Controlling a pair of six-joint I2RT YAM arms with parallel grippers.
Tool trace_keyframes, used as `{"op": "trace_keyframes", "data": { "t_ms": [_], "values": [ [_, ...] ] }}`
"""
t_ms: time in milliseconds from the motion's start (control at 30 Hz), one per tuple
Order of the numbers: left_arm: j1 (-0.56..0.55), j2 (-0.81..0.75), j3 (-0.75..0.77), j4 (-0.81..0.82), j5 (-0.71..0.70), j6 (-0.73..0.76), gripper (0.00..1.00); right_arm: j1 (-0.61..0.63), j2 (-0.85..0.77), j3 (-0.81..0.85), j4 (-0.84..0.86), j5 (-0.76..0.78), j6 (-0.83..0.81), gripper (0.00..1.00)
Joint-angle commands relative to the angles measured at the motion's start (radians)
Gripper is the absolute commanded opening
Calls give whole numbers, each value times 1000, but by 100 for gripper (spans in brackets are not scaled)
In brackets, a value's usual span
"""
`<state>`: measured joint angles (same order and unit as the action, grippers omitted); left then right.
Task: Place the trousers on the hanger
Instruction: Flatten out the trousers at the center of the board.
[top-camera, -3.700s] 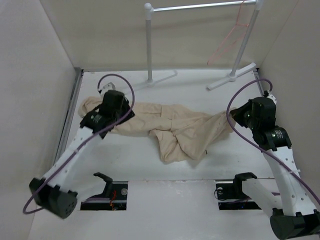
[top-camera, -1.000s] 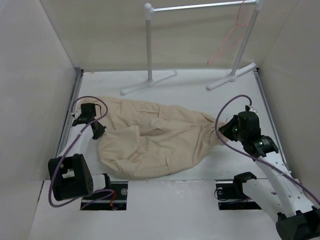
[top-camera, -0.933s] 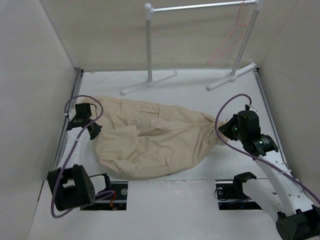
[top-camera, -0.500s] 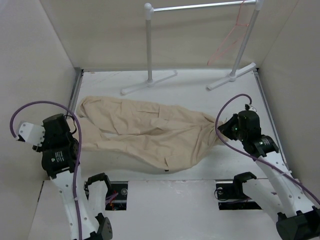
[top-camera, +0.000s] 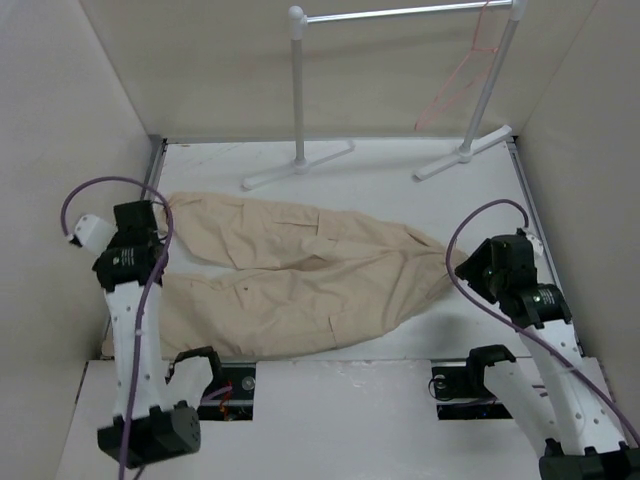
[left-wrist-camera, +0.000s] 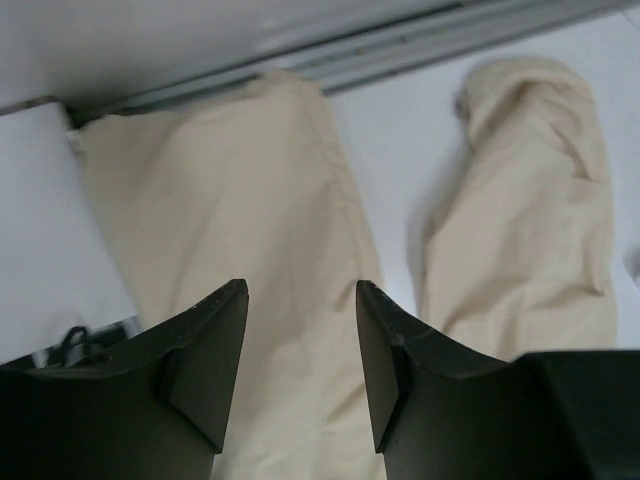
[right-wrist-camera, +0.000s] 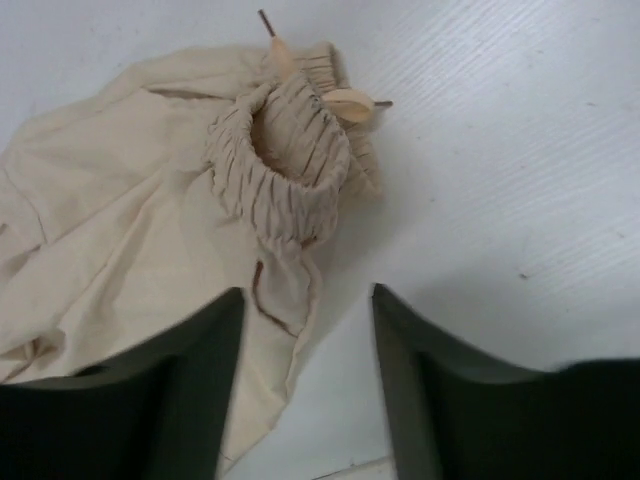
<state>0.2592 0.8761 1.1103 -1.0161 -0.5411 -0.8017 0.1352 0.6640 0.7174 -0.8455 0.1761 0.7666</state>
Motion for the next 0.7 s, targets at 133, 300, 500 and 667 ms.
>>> {"op": "trace_keyframes", "data": {
  "t_ms": [133,300,500,667],
  "values": [
    [-338,378,103,301,98,2,47,23,-18,324,-58,201,-68,73],
    [-670,550,193,378,128,6,47,1,201,283,165,139,-119,29],
    [-997,667,195,493,190,-2,47,-38,440,153,303,-23,-21,52],
    [-1074,699,122,576,279,19,47,146,349,67,113,233,72,79]
  ]
}}
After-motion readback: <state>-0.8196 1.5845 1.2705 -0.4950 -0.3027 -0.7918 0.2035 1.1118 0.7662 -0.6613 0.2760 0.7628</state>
